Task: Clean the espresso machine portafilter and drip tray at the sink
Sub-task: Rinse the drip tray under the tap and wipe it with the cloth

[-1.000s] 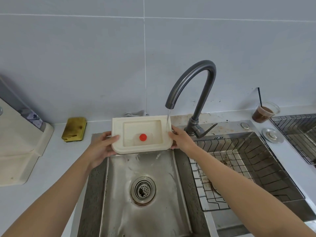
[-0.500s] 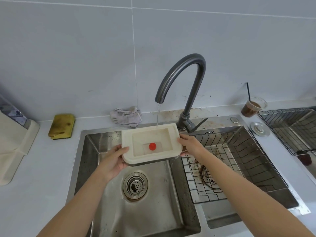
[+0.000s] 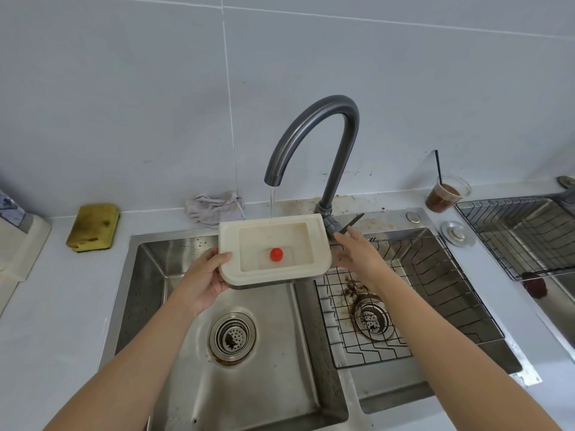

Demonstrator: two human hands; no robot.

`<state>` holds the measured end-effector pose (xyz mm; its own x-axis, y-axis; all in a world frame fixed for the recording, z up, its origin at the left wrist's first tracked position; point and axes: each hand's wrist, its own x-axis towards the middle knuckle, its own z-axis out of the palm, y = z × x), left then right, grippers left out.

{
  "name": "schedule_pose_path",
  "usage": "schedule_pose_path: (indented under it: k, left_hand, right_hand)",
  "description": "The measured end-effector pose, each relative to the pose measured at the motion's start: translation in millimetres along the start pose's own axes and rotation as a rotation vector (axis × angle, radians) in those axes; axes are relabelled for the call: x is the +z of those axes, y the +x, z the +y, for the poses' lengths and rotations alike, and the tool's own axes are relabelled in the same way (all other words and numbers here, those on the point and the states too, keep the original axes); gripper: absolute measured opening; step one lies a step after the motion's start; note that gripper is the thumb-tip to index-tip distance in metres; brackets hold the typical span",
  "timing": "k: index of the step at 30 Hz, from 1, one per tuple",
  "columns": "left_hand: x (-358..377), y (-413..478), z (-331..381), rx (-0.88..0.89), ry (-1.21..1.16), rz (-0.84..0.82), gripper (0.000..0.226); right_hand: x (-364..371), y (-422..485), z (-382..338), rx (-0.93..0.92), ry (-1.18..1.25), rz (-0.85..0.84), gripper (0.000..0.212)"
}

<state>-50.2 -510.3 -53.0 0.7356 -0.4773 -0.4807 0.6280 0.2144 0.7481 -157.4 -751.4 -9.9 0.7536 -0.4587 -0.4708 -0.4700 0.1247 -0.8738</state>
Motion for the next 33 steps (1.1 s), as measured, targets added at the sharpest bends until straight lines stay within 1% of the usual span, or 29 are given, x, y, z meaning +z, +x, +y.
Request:
schedule_pose_path:
  k: [3, 6, 20, 25, 29, 33]
  left_hand:
    - [3, 0, 0, 0.000, 0.013, 0.020, 0.015]
    - [3, 1, 1, 0.005, 0.015, 0.035, 0.015]
    - [5, 0, 3, 0.006, 0.036, 0.067, 0.014]
    - [5, -3, 3, 0.009, 0.029, 0.073, 0.016]
    - [5, -8, 5, 0.010, 0.033, 0.072, 0.016]
    - [2, -16, 8, 0.017, 0.036, 0.060, 0.017]
  right_hand:
    - [-9, 9, -5, -0.016, -0.002, 0.067, 0.076]
    - [-11, 17, -10, 0.022, -0.028, 0.054, 0.084]
    - [0, 34, -21, 0.016, 0.003, 0.053, 0.098]
    - [1, 35, -29, -0.002, 0.018, 0.018, 0.094]
    - [-3, 34, -30, 0.003, -0.014, -0.007, 0.097]
    - [-3, 24, -19, -0.061, -0.087, -0.029, 0.106]
